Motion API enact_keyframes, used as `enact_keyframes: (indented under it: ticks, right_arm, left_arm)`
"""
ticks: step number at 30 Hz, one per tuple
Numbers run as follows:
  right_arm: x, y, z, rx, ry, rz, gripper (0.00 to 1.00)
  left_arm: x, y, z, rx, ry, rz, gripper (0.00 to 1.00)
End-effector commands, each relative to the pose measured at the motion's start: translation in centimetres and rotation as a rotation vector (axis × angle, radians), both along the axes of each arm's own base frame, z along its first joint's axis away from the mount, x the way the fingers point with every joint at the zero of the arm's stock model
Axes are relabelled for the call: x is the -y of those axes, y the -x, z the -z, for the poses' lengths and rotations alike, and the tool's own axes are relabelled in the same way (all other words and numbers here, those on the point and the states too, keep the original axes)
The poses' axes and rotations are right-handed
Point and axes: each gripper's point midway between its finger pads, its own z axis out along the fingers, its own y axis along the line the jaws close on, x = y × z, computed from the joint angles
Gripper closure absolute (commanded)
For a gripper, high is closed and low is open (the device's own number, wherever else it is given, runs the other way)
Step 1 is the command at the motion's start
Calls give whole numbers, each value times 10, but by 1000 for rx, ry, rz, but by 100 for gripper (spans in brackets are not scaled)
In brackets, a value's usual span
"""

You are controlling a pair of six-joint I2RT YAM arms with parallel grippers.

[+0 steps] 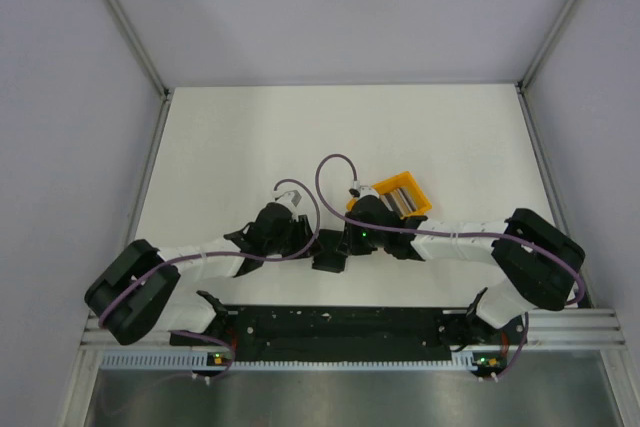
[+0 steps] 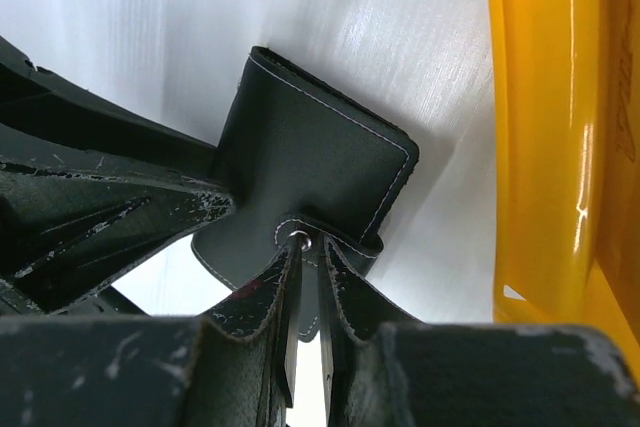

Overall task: Put the credit cards into the card holder
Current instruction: Close the card holder at the center of the board.

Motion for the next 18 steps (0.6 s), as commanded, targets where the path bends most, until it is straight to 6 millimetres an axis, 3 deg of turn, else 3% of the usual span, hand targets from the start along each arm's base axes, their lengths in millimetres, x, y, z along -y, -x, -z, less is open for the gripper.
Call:
enact_keyframes:
  ticks: [1,18]
  right_arm:
    - [-16,-10,-14,28,-54,3,89]
    - [-17,-8,-7,-1,-13,-9,90]
  left_arm:
    - [-22,15,30,-69,-133,-4,61]
    - [-18,17,29,-69,-128,18,65]
